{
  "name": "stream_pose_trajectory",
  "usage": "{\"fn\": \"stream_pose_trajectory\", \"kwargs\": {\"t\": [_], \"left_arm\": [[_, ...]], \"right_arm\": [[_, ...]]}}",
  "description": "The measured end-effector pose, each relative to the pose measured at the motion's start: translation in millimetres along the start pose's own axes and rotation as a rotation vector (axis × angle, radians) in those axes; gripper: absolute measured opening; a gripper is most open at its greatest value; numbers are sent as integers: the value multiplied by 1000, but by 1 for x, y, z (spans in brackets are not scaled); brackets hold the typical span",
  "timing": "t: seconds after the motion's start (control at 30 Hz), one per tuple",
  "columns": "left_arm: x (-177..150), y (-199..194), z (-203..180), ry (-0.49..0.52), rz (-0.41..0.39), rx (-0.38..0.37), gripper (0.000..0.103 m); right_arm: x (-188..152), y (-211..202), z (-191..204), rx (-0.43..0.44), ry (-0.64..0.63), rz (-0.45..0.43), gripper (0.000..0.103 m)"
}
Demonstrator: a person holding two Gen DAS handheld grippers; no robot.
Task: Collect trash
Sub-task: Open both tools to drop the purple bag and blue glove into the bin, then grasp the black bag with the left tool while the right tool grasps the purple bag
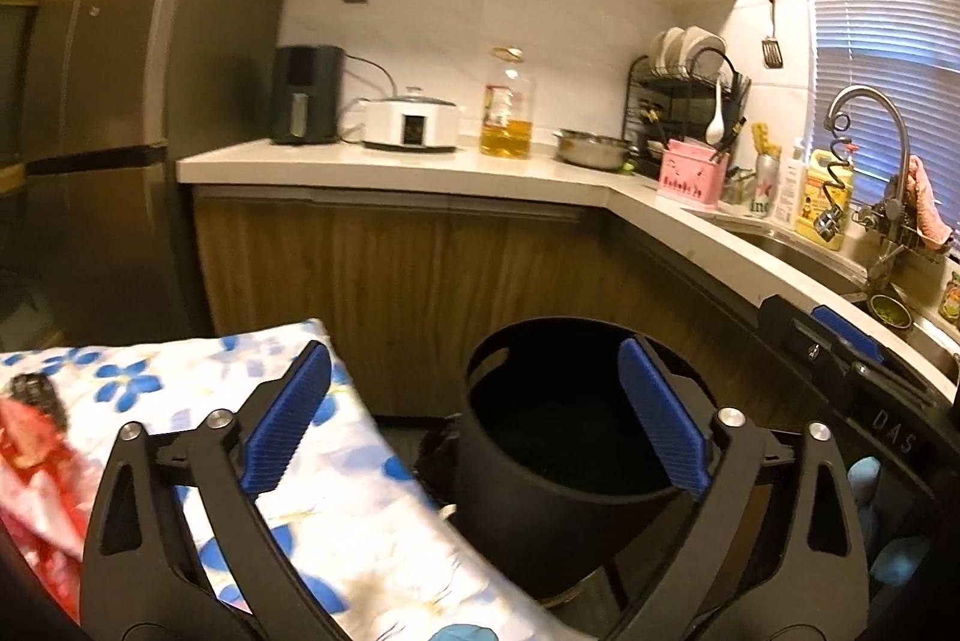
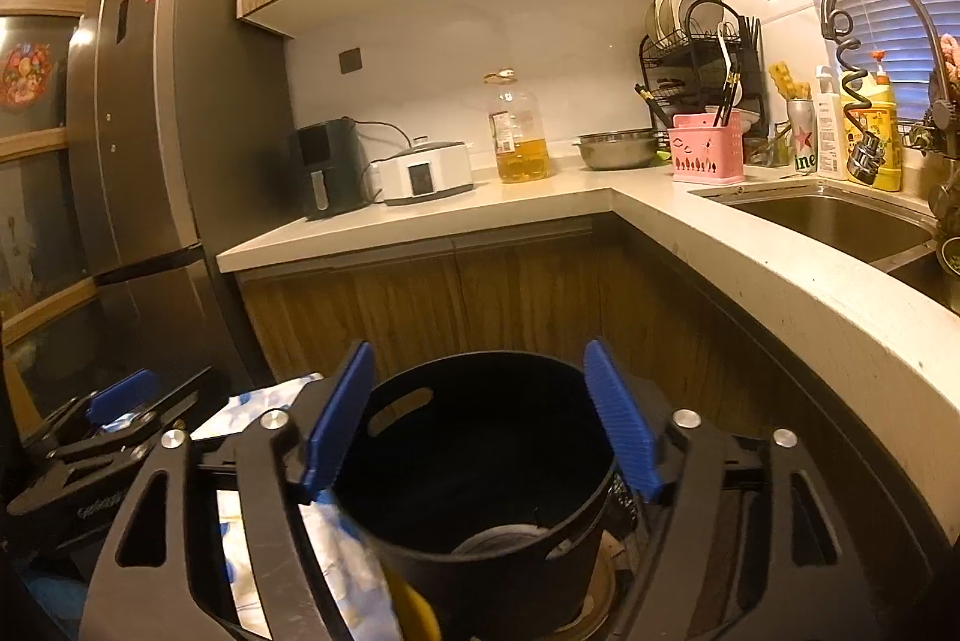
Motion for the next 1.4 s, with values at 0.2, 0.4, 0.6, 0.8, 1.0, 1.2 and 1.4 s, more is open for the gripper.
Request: {"fn": "stream_pose_trajectory", "kwargs": {"t": [0.2, 0.4, 0.6, 0.8, 1.0, 1.2, 1.4], "left_arm": [[-24, -54, 23, -23, -6, 93, 97], [-59, -111, 61, -48, 0, 273, 97], [-100, -174, 106, -68, -43, 506, 97], [-139, -202, 148, -89, 17, 634, 97], [-159, -191, 179, -145, 128, 613, 77], [-166, -177, 192, -206, 210, 604, 45], [-171, -179, 195, -237, 231, 546, 3]], "right_arm": [[-13, -29, 21, 25, -10, -14, 80], [-37, -53, 51, 70, -30, -16, 80], [-64, -69, 83, 127, -65, -5, 80], [-95, -64, 114, 190, -71, 71, 80], [-122, -63, 141, 231, -113, 130, 80], [-134, -60, 156, 244, -133, 154, 80], [-142, -53, 166, 248, -152, 175, 80]]}}
Point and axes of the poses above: each gripper's, at about its wrist camera, not at the fingertips, and y roughly the way its jaws point, z to its left, x to its top, the point moved 1 cm from there along y, roughly the way its jaws point, and after that the axes turned 10 degrees about y, right-handed, at the moved point
